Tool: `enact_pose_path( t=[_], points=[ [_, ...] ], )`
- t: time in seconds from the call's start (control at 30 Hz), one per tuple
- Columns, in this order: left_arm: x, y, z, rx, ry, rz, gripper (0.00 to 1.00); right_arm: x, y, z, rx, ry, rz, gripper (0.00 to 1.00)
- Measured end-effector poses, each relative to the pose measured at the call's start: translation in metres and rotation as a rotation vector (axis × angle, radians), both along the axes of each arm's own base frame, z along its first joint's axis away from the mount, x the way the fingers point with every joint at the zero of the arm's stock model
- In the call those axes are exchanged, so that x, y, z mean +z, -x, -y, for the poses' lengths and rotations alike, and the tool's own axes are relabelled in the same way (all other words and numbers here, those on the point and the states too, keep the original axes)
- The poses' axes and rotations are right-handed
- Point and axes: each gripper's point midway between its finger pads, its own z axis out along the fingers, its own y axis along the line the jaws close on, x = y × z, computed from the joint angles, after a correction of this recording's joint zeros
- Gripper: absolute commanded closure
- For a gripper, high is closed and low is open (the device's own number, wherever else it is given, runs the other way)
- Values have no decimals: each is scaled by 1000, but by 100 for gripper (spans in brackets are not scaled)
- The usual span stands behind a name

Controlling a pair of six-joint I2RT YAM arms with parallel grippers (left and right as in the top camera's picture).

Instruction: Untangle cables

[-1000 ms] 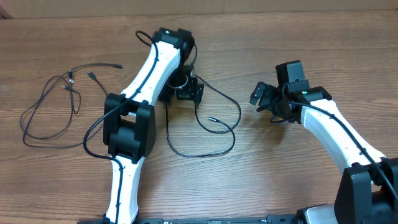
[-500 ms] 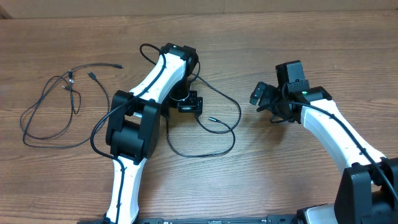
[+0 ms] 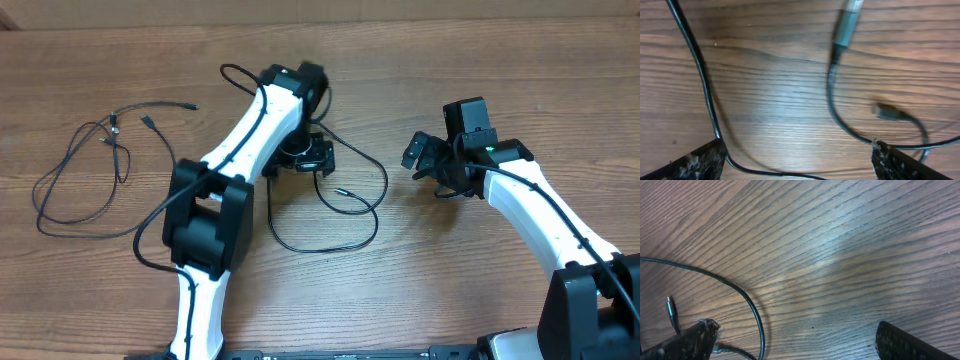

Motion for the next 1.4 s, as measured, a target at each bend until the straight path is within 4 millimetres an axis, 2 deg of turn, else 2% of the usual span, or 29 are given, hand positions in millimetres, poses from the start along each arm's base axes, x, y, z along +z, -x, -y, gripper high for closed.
enact_pose_path(
  t=[0.07,0.27,0.43,0.57,0.67,0.97,1.4],
  points=[
    [5,2,9,2,-15,29,6,0,0,0,1,0,-1,0],
    [-1,6,36,-4,-94,119,11,0,0,0,-1,2,0,0],
    [-5,6,48,5,-129,176,13,0,0,0,0,3,0,0],
    [-12,6,45,19,-148,188,22,0,0,0,-1,2,0,0],
    [-18,7,43,31,-157,189,38,0,0,0,-1,3,0,0],
    [-41,19,34,25,-181,162,41,0,0,0,-1,2,1,0],
    [-50,24,30,24,-186,156,46,0,0,1,-1,3,0,0]
  ],
)
